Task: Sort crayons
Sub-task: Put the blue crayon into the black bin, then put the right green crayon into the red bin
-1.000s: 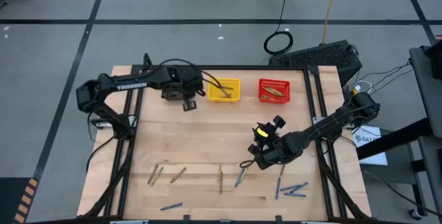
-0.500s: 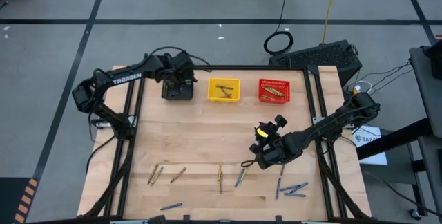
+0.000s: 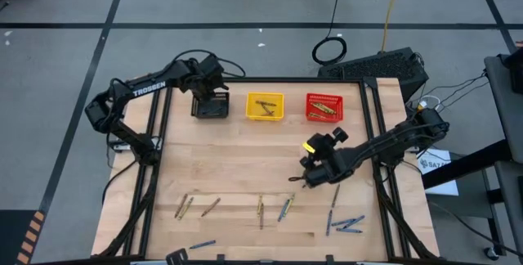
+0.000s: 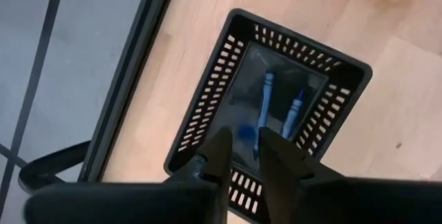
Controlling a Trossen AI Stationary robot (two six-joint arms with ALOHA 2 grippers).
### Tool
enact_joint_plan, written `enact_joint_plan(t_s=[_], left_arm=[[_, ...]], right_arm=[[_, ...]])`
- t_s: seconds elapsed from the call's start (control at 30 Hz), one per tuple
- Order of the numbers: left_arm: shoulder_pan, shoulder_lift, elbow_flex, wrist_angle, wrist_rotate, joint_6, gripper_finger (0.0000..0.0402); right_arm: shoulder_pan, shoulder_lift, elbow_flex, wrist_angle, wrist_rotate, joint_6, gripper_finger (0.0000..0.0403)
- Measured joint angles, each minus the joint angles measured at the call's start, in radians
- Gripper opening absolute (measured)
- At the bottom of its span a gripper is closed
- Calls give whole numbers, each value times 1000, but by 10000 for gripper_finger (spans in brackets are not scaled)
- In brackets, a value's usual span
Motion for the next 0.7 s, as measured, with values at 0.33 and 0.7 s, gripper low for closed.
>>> enact_joint_plan(t_s=[0.33, 0.7], left_arm=[[-10, 0, 0, -60, 47, -45, 79], [-147, 0, 0, -96, 71, -107, 80]], right_arm=[[-2, 0, 0, 4, -1, 23, 116], [-34, 0, 0, 3, -105, -33, 116]])
